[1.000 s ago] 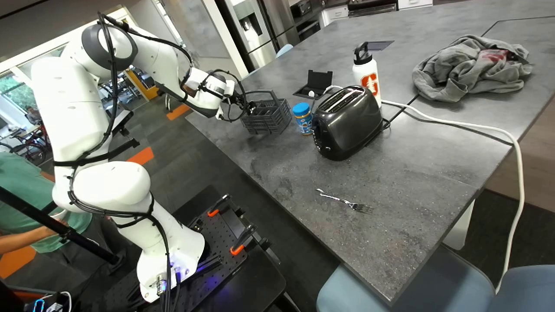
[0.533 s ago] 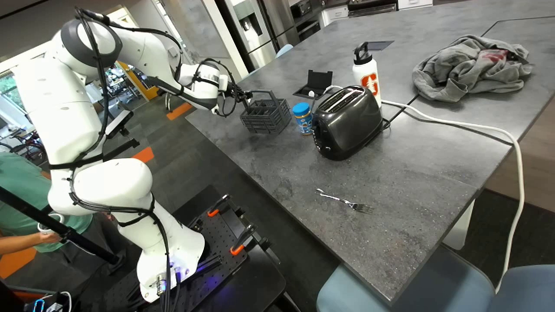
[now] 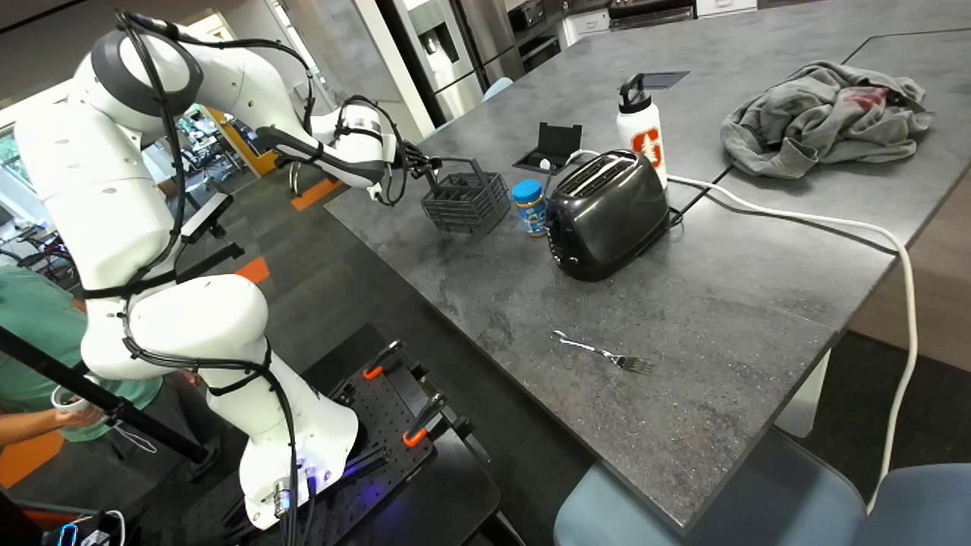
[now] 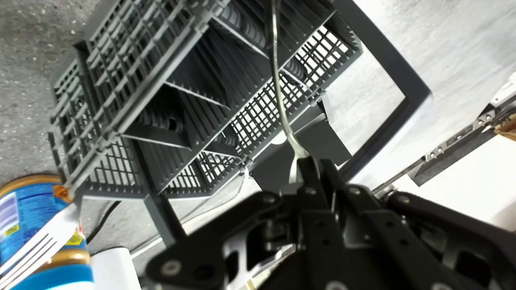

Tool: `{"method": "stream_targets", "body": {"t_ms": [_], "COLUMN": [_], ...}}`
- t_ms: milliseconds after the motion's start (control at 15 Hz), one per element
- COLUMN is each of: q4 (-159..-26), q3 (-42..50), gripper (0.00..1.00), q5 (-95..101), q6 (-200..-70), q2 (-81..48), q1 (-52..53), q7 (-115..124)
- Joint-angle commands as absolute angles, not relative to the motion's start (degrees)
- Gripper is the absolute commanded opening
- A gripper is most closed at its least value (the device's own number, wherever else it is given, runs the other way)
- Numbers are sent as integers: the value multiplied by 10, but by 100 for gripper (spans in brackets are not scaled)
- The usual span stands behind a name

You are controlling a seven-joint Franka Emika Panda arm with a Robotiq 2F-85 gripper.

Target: Pick up the spoon from the basket and put it on the table

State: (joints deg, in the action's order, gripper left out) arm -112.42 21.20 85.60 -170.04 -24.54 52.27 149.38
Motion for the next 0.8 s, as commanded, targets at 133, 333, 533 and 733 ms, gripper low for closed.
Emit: {"method": "stream_targets", "body": {"t_ms": [133,333,533,733], "q4": [-1160,-1169,-1191,-1262], "q3": [229,248,269,258], "gripper": [3,3,3,3], "q5": [807,789,806,829], "q6": [-1674,-1664,-1628,-1550], "q2": [-187,-168,-125,-58], "q1": [543,561,592,617], "q7": [1492,1491,1491,1470]}}
